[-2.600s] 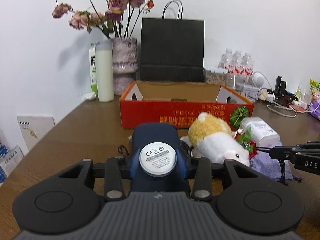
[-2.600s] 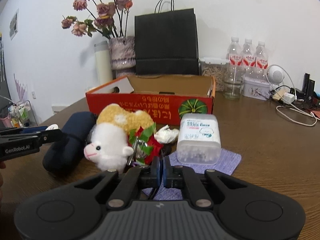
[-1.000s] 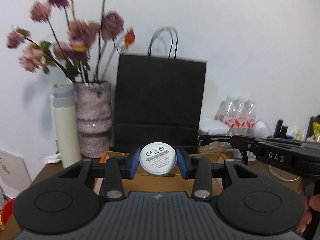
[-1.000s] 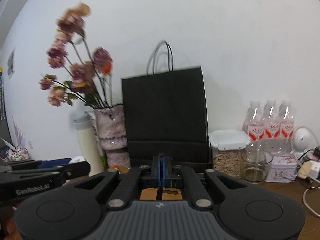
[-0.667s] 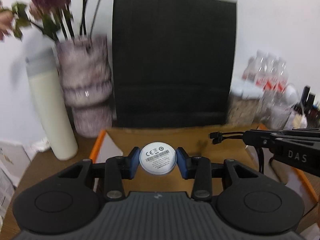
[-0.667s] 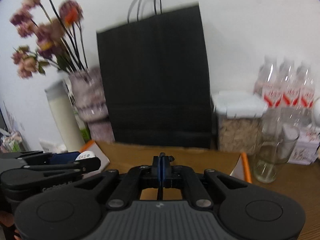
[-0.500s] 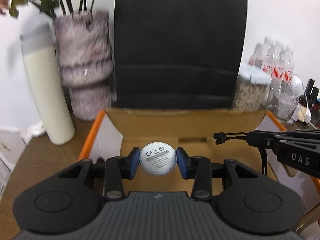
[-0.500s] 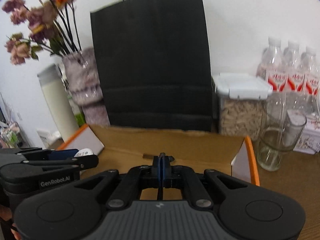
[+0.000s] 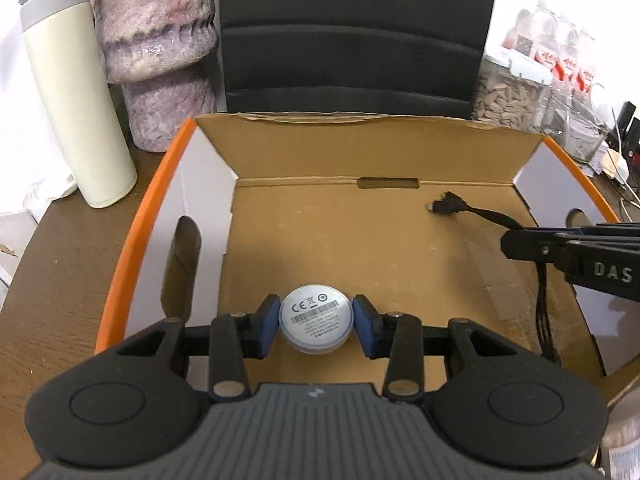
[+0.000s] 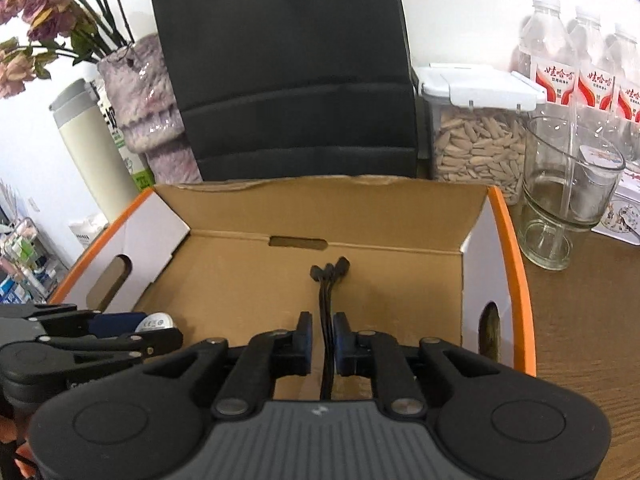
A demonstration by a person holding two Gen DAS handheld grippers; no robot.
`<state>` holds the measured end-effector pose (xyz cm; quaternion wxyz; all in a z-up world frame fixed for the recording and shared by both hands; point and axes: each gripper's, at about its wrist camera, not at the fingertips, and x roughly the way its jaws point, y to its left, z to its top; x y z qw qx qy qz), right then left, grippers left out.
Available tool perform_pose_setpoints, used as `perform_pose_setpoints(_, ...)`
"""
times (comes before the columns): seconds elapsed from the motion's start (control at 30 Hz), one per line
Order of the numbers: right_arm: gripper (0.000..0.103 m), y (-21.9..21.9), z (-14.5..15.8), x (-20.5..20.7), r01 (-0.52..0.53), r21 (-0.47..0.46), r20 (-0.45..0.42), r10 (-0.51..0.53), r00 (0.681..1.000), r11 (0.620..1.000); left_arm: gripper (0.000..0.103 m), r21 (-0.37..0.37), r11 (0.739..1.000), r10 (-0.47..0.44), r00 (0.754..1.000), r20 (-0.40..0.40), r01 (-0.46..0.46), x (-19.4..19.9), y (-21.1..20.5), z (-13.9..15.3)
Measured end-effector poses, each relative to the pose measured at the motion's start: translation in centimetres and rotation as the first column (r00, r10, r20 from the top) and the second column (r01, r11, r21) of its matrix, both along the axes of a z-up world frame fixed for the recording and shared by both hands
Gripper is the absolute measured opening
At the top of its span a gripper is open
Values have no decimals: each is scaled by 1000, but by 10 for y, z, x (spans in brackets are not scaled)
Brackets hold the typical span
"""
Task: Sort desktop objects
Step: 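Lower the puck into the cardboard box and open the left gripper, then withdraw the left gripper from the box back to the navy case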
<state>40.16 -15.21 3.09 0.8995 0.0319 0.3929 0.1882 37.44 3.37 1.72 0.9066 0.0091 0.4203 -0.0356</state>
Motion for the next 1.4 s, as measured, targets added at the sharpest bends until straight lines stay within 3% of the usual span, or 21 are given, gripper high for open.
perform_pose_setpoints(0.17, 17, -6, -2, -4, 6, -1, -11, -6, 1000, 1000, 40, -2, 1000, -31, 999, -28, 31, -10, -4, -1)
perform_pose_setpoints(0.27, 31, -7, -1, -8, 2, -5, -8, -2, 1000, 1000, 42, 1, 1000, -28, 1000, -9, 28, -16, -6, 0)
perform_pose_setpoints(0.37, 40, -5, 3, -16, -12, -15, 9, 13, 1000, 1000, 53, 20, 1000, -10, 999, 40, 10, -21, -8, 9)
perform_pose_setpoints(0.47, 57, -6, 10, -23, -18, -15, 31, 19, 999, 1000, 81, 14, 1000, 7, 996, 93, -9, -30, -6, 22)
perform_pose_setpoints(0.53, 67, -6, 17, -29, -19, -16, 50, 20, 999, 1000, 84, 17, 1000, 11, 990, 137, -13, -38, -6, 32)
perform_pose_setpoints(0.6, 81, -7, 24, -36, -19, -17, 70, 21, 997, 1000, 101, 21, 1000, 15, 984, 175, -19, -47, -6, 43)
perform_pose_setpoints(0.83, 103, -13, 47, -73, -18, -16, 142, 20, 990, 1000, 103, 36, 998, 40, 960, 276, -52, -85, -4, 69)
perform_pose_setpoints(1.17, 103, -18, 71, -148, -68, -29, 257, 73, 964, 997, 103, 46, 998, 21, 925, 379, -42, -150, -10, 85)
perform_pose_setpoints(1.4, 103, -30, 67, -201, -64, -37, 309, 72, 948, 997, 103, 44, 998, 16, 904, 428, -38, -202, -7, 80)
